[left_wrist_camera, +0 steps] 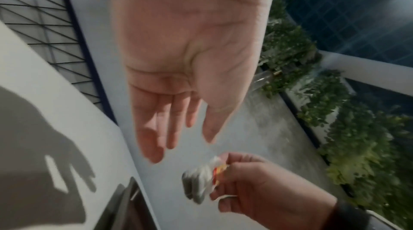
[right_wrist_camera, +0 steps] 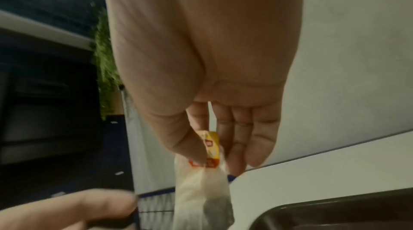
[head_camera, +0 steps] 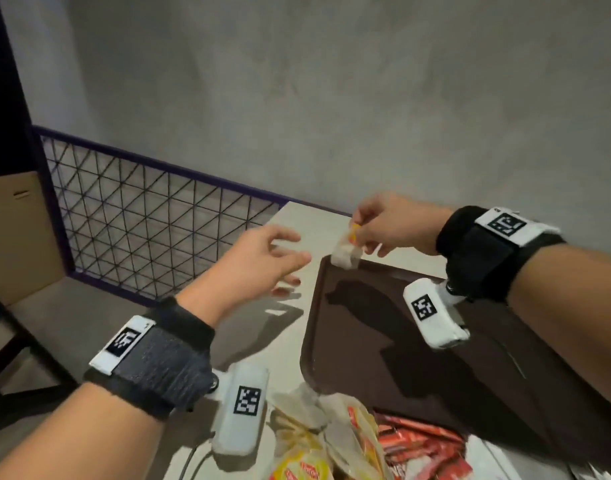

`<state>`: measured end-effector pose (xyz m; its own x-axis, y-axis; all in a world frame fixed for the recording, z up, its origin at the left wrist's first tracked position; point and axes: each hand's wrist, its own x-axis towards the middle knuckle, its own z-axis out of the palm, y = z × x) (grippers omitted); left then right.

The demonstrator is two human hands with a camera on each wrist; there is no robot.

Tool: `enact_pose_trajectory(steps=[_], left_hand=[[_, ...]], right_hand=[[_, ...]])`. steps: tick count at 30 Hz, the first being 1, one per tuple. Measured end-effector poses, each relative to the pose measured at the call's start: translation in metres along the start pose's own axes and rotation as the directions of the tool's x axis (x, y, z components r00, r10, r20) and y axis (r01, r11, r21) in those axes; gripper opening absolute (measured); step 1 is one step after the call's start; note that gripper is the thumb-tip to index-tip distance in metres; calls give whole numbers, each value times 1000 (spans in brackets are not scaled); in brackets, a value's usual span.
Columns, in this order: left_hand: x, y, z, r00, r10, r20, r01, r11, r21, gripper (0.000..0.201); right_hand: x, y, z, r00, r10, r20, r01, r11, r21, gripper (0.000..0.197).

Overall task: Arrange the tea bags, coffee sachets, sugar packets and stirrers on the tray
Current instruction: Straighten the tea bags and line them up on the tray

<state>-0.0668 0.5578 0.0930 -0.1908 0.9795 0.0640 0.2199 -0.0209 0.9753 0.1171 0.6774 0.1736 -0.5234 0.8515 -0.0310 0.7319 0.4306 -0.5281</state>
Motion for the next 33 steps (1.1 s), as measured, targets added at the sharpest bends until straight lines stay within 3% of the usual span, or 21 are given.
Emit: enact_pose_trajectory(steps=[4,8,13,21,25,27,33], left_hand=[[3,-22,-10,955,-226,192,202,969,140,25],[5,-32,-4,875,-362,322,298,926,231,35],[5,-32,4,855,-367,367,282,922,265,31],[3,-35,9,868,-335,367,252,933,255,19],[2,-33,10,872,-326,365,254,939,231,20],[1,-32,10,870,-326,371,259,941,218,22],[2,-32,10,864,-330,380,244,935,255,22]], right_hand=[[41,36,10,988,136,73,-126,984,-130,10],[71,51,22,981,182,71,-174,979,-105,8],[87,54,35,973,197,117,-191,980,-64,8],[90,60,37,967,223,125,-230,972,42,12],[86,58,34,953,220,207,-261,945,197,10],[86,60,38,935,253,250,-303,935,185,11],[96,61,50,946,296,132,-312,943,115,15]])
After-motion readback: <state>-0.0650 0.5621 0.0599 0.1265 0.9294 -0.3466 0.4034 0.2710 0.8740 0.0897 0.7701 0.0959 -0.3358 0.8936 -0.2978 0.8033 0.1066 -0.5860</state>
